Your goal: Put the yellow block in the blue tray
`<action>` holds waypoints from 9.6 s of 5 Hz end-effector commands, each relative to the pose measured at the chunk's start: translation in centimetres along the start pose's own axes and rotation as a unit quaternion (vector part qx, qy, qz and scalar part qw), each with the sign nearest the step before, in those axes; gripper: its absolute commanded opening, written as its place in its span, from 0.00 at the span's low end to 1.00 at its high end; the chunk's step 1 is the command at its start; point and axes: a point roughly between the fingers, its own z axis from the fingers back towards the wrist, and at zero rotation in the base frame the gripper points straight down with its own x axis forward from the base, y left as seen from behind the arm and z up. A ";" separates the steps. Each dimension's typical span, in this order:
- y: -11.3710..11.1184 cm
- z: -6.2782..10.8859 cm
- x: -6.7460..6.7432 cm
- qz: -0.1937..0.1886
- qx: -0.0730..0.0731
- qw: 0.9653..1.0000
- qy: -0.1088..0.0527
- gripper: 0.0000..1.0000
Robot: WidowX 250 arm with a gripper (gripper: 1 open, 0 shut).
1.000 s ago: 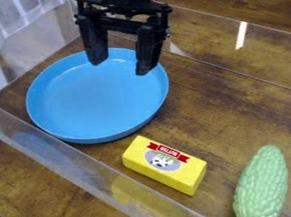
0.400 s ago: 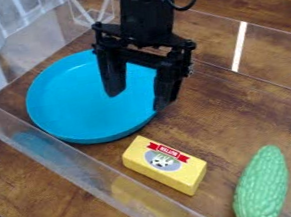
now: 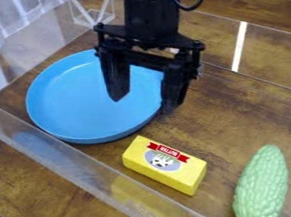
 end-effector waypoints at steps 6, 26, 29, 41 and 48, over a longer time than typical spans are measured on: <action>-1.8 -0.4 0.3 -0.092 0.001 0.996 -0.015 1.00; -3.3 -4.0 6.4 -0.364 0.109 0.924 0.045 0.00; -3.0 -2.9 5.5 -0.355 0.116 0.927 0.039 0.00; -5.0 -1.3 5.8 -0.354 0.087 0.931 -0.028 1.00; -2.7 -3.0 8.5 -0.318 0.103 0.942 0.015 1.00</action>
